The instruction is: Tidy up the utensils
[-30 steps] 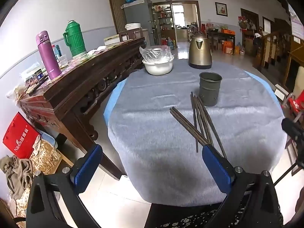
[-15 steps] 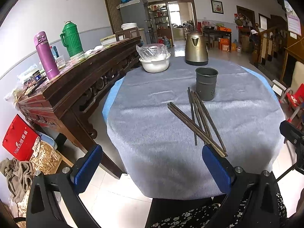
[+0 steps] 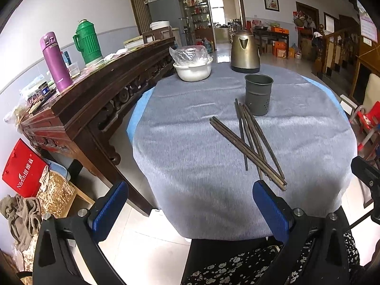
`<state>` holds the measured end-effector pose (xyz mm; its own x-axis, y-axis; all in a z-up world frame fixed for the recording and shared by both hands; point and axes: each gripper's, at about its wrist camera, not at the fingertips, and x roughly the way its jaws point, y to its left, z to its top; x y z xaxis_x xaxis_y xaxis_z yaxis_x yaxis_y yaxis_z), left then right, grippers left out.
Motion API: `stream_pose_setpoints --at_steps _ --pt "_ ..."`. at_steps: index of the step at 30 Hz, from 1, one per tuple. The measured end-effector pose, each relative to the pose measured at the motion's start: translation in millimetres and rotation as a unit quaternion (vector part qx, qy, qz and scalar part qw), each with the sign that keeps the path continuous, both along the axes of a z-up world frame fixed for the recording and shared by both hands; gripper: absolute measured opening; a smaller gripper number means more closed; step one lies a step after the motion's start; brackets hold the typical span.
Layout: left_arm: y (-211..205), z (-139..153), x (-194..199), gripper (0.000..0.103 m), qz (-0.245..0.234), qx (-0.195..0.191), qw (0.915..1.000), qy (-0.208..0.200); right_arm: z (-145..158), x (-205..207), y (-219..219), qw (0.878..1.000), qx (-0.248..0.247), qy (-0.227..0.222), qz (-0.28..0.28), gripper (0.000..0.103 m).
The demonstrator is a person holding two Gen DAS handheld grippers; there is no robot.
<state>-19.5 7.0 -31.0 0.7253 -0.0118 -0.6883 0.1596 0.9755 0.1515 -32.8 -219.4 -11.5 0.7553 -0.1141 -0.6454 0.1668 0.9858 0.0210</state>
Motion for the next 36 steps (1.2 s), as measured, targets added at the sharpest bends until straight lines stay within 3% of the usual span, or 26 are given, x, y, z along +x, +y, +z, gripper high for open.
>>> stream_pose_setpoints --at_steps 36 --pt "-4.3 -2.0 -1.3 0.103 -0.011 0.003 0.9999 0.004 1.0 -3.0 -4.8 1.0 0.007 -0.025 -0.011 0.103"
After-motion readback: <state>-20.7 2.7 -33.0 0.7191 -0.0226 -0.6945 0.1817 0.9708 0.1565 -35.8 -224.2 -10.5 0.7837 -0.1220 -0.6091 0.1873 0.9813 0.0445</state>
